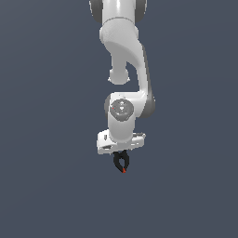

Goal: Pick up the object and move it to a goal position.

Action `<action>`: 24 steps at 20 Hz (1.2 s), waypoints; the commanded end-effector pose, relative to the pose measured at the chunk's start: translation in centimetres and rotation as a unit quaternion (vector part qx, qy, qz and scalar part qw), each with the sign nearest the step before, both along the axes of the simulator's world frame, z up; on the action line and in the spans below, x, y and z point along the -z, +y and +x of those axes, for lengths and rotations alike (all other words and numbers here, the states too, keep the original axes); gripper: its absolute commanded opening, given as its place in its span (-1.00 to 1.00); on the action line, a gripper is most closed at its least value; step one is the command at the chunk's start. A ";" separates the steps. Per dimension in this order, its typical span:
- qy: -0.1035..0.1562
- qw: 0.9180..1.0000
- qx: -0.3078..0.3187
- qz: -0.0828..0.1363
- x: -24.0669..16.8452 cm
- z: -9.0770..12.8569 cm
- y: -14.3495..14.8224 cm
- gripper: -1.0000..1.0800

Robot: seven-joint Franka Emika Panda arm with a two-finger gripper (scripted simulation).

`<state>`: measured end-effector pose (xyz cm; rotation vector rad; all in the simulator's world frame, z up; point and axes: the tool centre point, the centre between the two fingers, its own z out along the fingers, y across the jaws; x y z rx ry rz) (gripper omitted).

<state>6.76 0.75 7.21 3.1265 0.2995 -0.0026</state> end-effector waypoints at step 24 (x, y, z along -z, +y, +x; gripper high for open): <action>-0.001 1.000 -0.002 0.000 5.3 0.2 0.0 -1.00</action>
